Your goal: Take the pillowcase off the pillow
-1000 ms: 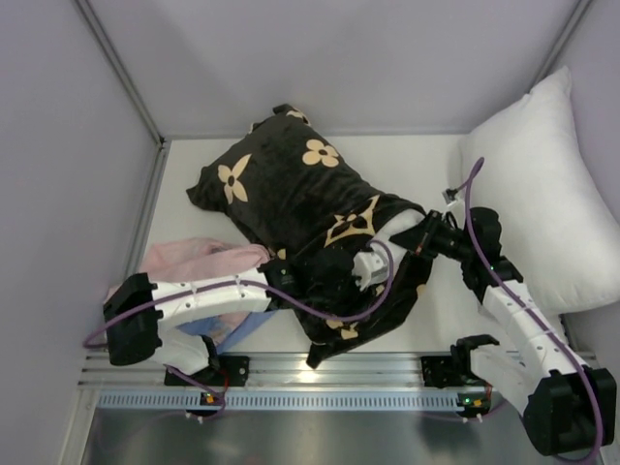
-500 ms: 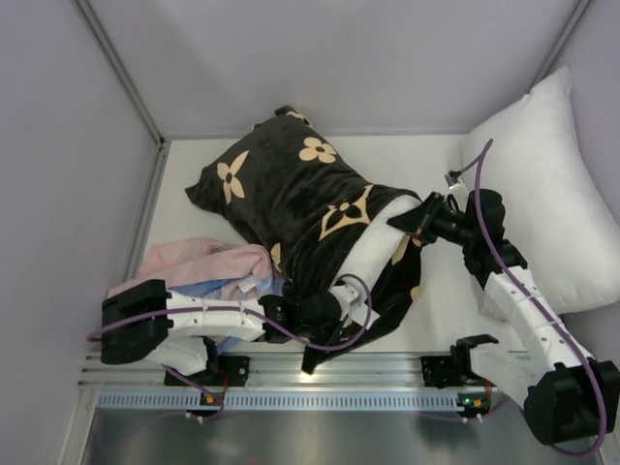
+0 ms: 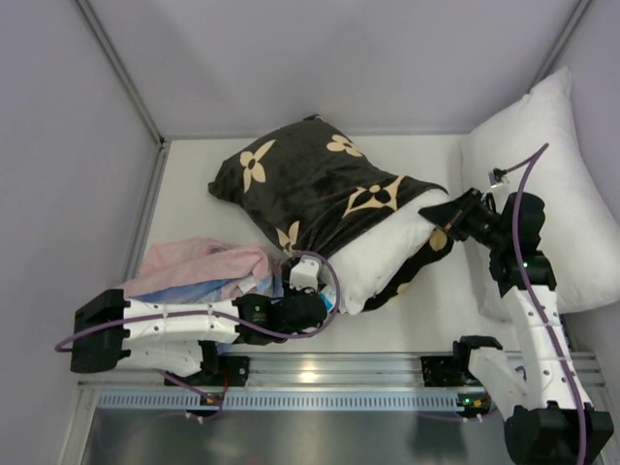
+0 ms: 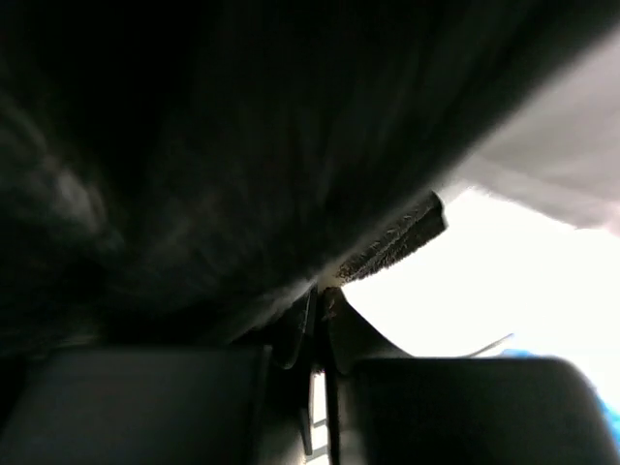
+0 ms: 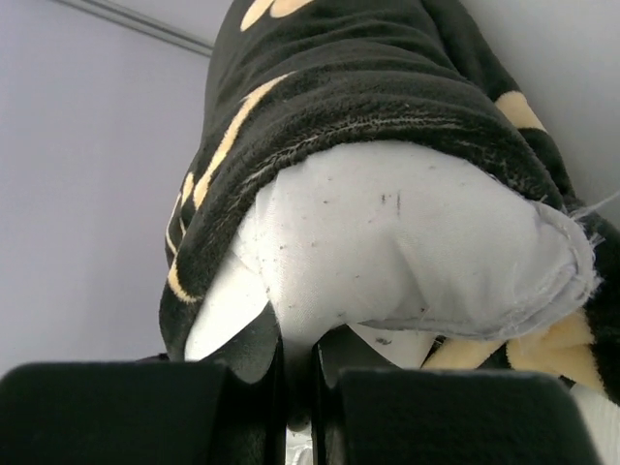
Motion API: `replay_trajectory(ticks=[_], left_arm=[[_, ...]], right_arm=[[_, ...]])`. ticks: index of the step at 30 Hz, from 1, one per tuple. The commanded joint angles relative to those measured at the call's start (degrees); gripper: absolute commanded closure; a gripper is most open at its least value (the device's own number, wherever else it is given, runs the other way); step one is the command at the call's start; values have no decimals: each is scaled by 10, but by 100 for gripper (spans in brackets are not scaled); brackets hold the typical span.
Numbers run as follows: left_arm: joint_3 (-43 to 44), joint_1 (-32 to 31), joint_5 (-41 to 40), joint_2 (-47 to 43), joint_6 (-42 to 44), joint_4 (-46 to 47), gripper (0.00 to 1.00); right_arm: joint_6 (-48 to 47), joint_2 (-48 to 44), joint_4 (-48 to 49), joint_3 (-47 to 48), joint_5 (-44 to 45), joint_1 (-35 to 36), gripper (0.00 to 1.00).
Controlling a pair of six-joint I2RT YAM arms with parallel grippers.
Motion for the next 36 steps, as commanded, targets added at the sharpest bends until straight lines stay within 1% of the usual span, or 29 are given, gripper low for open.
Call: replay_trajectory(ticks=[1, 2, 3, 4, 5, 6, 7, 8, 11, 13, 14, 15, 16, 17, 19, 20, 21, 22, 23, 24, 25, 26, 27, 31, 33, 34, 36], left_arm=[[59, -3, -76, 1, 59, -81, 94], [75, -3, -71, 7, 108, -81, 84], [108, -3, -63, 19, 134, -80, 77], [122, -3, -45, 23, 154, -81, 71], [133, -3, -31, 24, 186, -79, 56], [143, -4, -14, 23, 203, -75, 48], [157, -4, 30, 16, 222, -58, 41], [162, -6, 55, 9, 255, -49, 34], [183, -12, 101, -24, 304, -23, 27], [205, -11, 81, -42, 320, -18, 23], [233, -11, 61, -44, 337, -13, 20], [249, -11, 26, -40, 351, -7, 14], [267, -7, 13, -33, 365, -2, 9], [308, -2, 6, -22, 394, 3, 6], [361, 24, 26, 34, 420, -2, 4], [412, 33, 41, 54, 449, -3, 3], [438, 43, 64, 103, 463, -9, 2], [465, 62, 72, 131, 472, -14, 1], [491, 72, 79, 157, 490, -20, 1], [543, 78, 80, 208, 497, -30, 1], [567, 87, 73, 233, 499, -33, 1], [589, 90, 76, 254, 524, -35, 1], [626, 92, 81, 294, 533, -36, 1], [697, 98, 76, 373, 562, -42, 1], [717, 101, 66, 405, 563, -46, 1], [732, 106, 67, 413, 562, -48, 1], [736, 111, 95, 422, 551, -51, 1]], right_arm=[[-30, -32, 58, -10, -4, -21, 100], [-54, -33, 38, -18, -2, -21, 100], [-71, -40, 27, -31, 10, -21, 100], [-87, -43, 16, -35, 18, -21, 100], [-118, -44, 1, -35, 29, -21, 100], [-129, -48, -26, -36, 39, -21, 100], [-140, -59, -34, -36, 60, -21, 100], [-142, -65, -39, -36, 65, -21, 100], [-139, -79, -42, -39, 50, -20, 100], [-137, -75, -42, -47, 21, -20, 100], [-137, -73, -42, -50, 15, -18, 100], [-139, -73, -42, -53, 8, -17, 100], [-139, -74, -42, -61, 6, -16, 100], [-139, -76, -43, -65, 4, -15, 100], [-137, -81, -42, -71, -5, -14, 100], [-136, -83, -42, -72, -10, -13, 100], [-136, -85, -43, -72, -21, -13, 100], [-130, -90, -42, -72, -27, -13, 100], [-127, -92, -42, -72, -32, -13, 100], [-122, -95, -42, -71, -45, -12, 100], [-115, -100, -42, -70, -50, -12, 100], [-114, -104, -42, -68, -55, -12, 100], [-112, -106, -45, -64, -62, -11, 100], [-111, -124, -62, -45, -69, -11, 100], [-110, -128, -70, -36, -78, -11, 100], [-108, -135, -76, -29, -80, -11, 100], [-108, -143, -83, -20, -82, -11, 100]])
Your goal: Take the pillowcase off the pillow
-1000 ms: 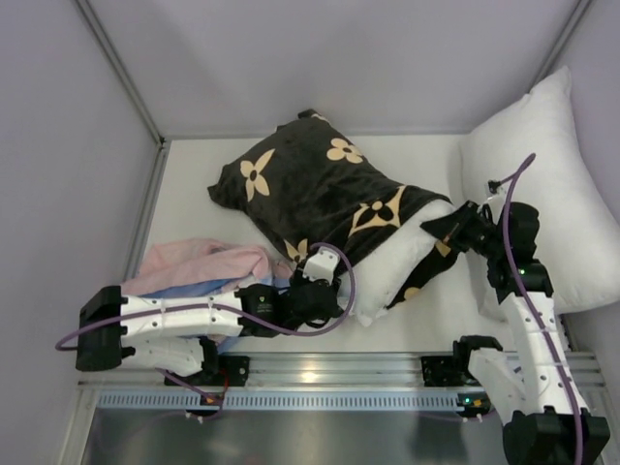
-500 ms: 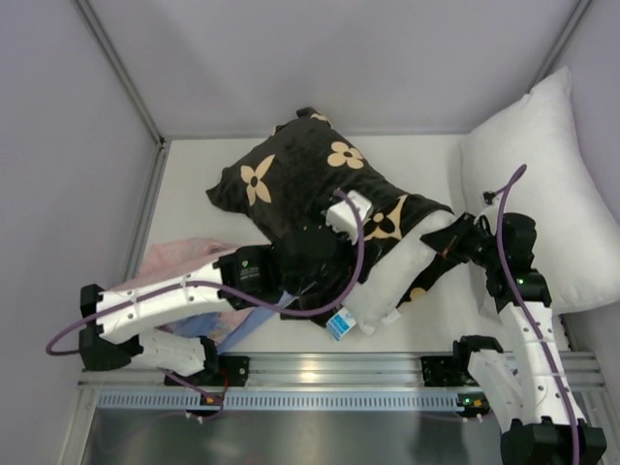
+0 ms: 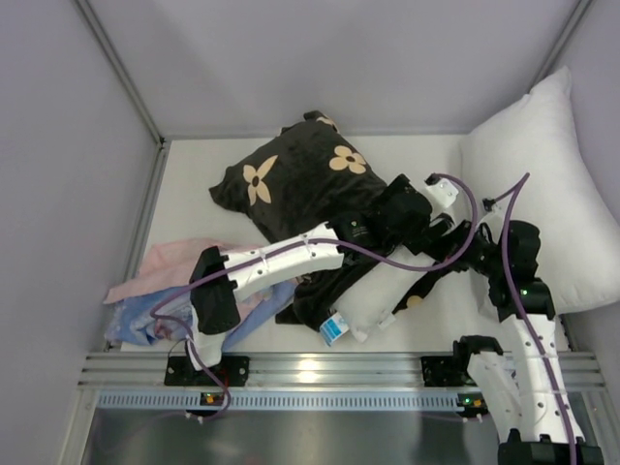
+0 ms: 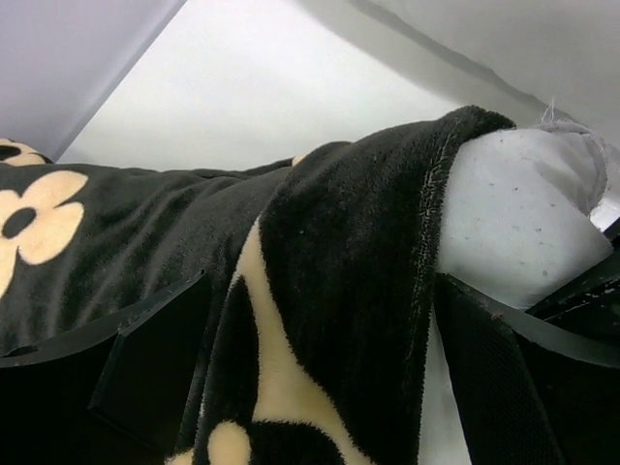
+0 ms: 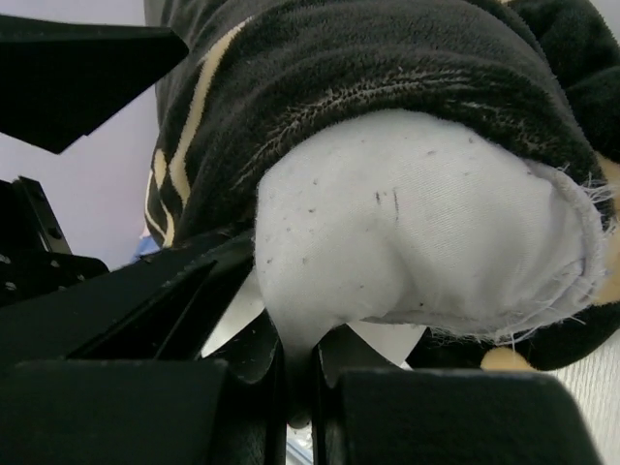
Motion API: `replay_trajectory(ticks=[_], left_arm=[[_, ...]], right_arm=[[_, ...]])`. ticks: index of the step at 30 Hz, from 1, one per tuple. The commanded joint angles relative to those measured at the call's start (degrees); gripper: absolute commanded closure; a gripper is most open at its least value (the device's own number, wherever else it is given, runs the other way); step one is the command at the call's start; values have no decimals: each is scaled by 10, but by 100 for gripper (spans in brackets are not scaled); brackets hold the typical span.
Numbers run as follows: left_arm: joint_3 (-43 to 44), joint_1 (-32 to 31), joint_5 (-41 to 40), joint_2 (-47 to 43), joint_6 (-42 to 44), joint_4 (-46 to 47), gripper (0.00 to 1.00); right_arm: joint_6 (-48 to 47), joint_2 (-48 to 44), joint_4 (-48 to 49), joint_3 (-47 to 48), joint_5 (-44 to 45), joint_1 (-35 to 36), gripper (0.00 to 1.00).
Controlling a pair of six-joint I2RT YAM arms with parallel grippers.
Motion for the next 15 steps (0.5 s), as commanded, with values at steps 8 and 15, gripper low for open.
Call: replay_trajectory(ticks=[8, 15], left_arm=[[64, 99, 40, 21, -96, -12, 42], [64, 226, 39, 45, -174, -48, 100]], right_arm=[[6, -45, -4, 68, -56, 1, 100], [16, -50, -13, 96, -61, 4, 100]])
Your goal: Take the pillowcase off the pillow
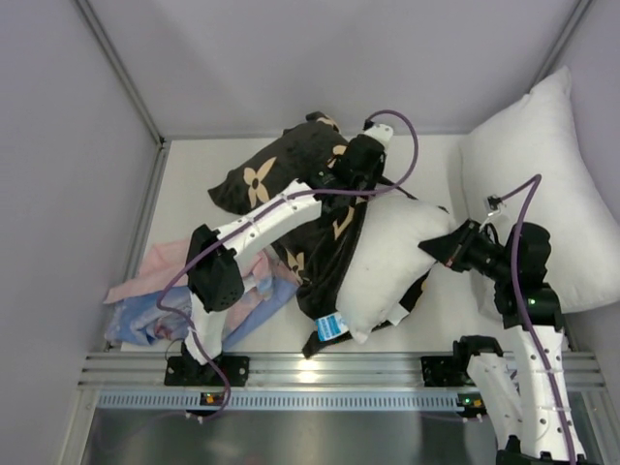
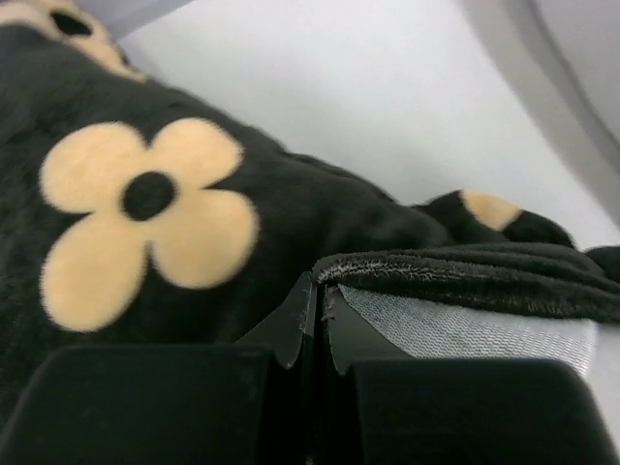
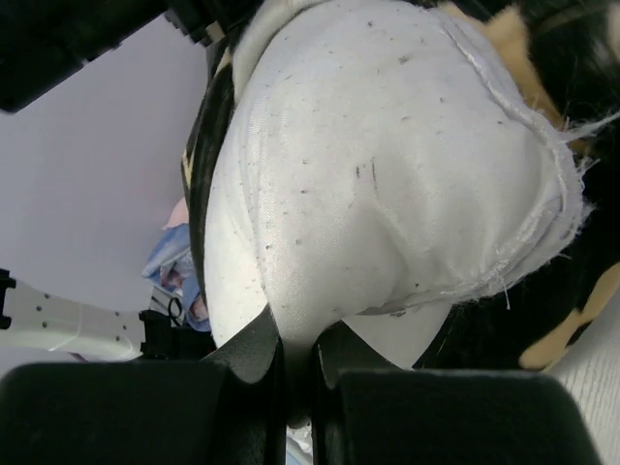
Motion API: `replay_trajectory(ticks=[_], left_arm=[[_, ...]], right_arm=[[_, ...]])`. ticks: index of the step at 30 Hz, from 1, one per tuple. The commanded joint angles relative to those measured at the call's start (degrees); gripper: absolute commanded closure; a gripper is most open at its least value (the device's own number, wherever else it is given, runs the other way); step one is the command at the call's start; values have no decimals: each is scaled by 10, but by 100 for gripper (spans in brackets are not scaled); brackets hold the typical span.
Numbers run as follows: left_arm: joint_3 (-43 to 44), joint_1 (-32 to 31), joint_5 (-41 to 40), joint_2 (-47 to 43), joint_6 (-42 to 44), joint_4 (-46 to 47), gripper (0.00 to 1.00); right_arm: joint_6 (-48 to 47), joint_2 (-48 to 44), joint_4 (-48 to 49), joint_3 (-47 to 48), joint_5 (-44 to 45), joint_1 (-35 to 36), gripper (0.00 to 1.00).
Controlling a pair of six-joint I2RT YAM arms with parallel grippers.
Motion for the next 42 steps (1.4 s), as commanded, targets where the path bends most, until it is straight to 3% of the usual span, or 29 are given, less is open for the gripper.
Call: replay_trajectory(ticks=[1, 3, 9, 14, 16, 18, 19, 20, 21, 24, 25, 26, 28, 32, 36, 42], left_arm=[[5, 76, -30, 10, -63, -27, 100], [-18, 129, -29, 0, -84, -37, 100], [-208, 267, -41, -103, -148, -10, 100], [-345, 298, 15, -214, -144, 49, 100], [-357, 298, 98, -234, -139, 53, 97], [-363, 291, 188, -262, -151, 52, 61], [-364, 281, 211, -273, -156, 52, 29], [-364, 267, 212, -298, -153, 51, 10], [-362, 234, 194, -310, -140, 49, 1], [-358, 184, 172, -366, -135, 39, 1], [-358, 174, 176, -380, -139, 38, 1], [-360, 165, 180, -410, -141, 38, 1], [-385, 133, 188, -453, -156, 38, 1], [-460, 62, 192, -506, -205, 40, 1], [-547, -3, 160, -535, -248, 40, 1], [-645, -75, 126, -571, -297, 39, 1]], right_arm=[[18, -16, 20, 65, -42, 3, 100], [20, -13, 20, 84, -43, 4, 100], [20, -6, 19, 119, -8, 4, 100], [7, 2, 20, 118, 44, 4, 100], [3, 12, 27, 109, 62, 4, 100], [4, 32, 47, 95, 64, 4, 100], [5, 42, 53, 91, 61, 4, 100], [5, 52, 67, 86, 52, 4, 100], [9, 72, 74, 82, 44, 4, 100], [13, 96, 126, 64, -28, 10, 98], [14, 95, 137, 56, -38, 15, 86], [11, 91, 144, 44, -42, 22, 48], [-10, 92, 126, 36, -29, 58, 13], [-2, 114, 135, -27, 18, 135, 6], [31, 150, 209, -95, 90, 284, 5], [41, 210, 265, -132, 140, 346, 4]])
